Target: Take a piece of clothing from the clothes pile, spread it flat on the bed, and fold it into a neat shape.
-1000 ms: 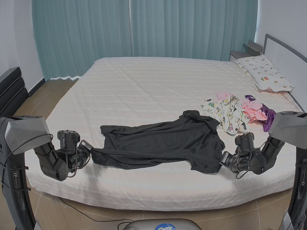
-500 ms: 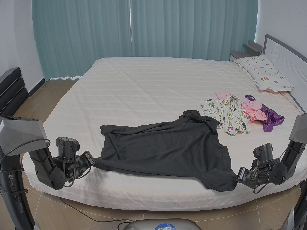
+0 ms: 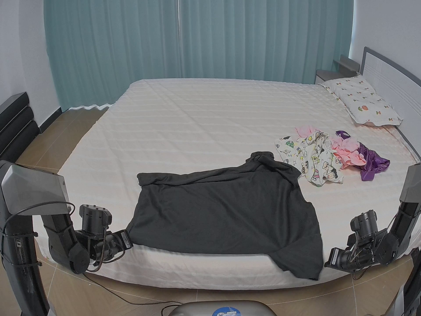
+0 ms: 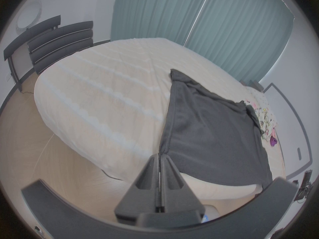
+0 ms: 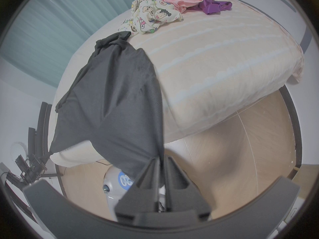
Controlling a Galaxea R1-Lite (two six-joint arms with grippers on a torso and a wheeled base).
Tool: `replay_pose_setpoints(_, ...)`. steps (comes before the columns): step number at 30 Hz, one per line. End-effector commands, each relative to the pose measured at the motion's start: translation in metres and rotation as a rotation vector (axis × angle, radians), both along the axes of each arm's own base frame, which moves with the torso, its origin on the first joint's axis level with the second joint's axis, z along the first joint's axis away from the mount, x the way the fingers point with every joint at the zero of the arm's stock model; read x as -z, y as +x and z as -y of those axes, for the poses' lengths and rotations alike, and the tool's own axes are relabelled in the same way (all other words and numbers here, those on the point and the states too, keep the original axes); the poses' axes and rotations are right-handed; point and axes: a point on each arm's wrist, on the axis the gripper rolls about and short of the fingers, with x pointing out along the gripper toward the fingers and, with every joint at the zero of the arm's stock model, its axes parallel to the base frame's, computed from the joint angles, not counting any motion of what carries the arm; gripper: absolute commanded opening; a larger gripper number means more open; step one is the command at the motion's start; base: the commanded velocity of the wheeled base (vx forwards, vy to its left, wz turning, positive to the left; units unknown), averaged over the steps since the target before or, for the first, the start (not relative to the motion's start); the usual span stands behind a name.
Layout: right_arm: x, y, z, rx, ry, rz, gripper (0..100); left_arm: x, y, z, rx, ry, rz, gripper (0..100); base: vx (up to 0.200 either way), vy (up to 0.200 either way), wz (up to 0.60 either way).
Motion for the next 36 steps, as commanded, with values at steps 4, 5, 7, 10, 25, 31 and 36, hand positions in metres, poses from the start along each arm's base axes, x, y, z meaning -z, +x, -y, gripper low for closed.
replay_pose_setpoints(4,-0.007,0.005,0.000,0.010,0.011,0.046,100,0.001,-0.004,0.001,0.005,0.003,-0.015,100,0.000,0.000,0.00)
replay_pose_setpoints(5,-0.010,0.007,0.001,0.012,0.014,0.063,100,-0.002,-0.003,-0.001,0.001,0.001,-0.006,100,0.000,0.000,0.00)
replay_pose_setpoints(7,-0.019,0.017,0.003,0.025,0.028,0.121,100,-0.011,-0.001,-0.003,-0.009,-0.019,0.029,100,0.000,0.000,0.00)
replay_pose_setpoints(10,-0.026,0.031,0.002,0.024,0.040,0.172,100,-0.017,0.004,-0.002,-0.008,-0.045,0.059,100,0.000,0.000,0.00)
replay_pose_setpoints(25,-0.033,0.089,-0.011,0.176,0.255,0.264,100,-0.028,0.020,0.001,-0.071,-0.177,0.118,100,0.053,0.000,0.00)
replay_pose_setpoints(31,-0.028,0.080,-0.011,0.172,0.268,0.273,100,-0.028,0.021,0.001,-0.066,-0.180,0.121,100,0.200,0.000,0.00)
replay_pose_setpoints(36,-0.021,0.076,-0.010,0.184,0.274,0.268,100,-0.027,0.027,0.002,-0.086,-0.202,0.128,100,0.080,0.000,0.00)
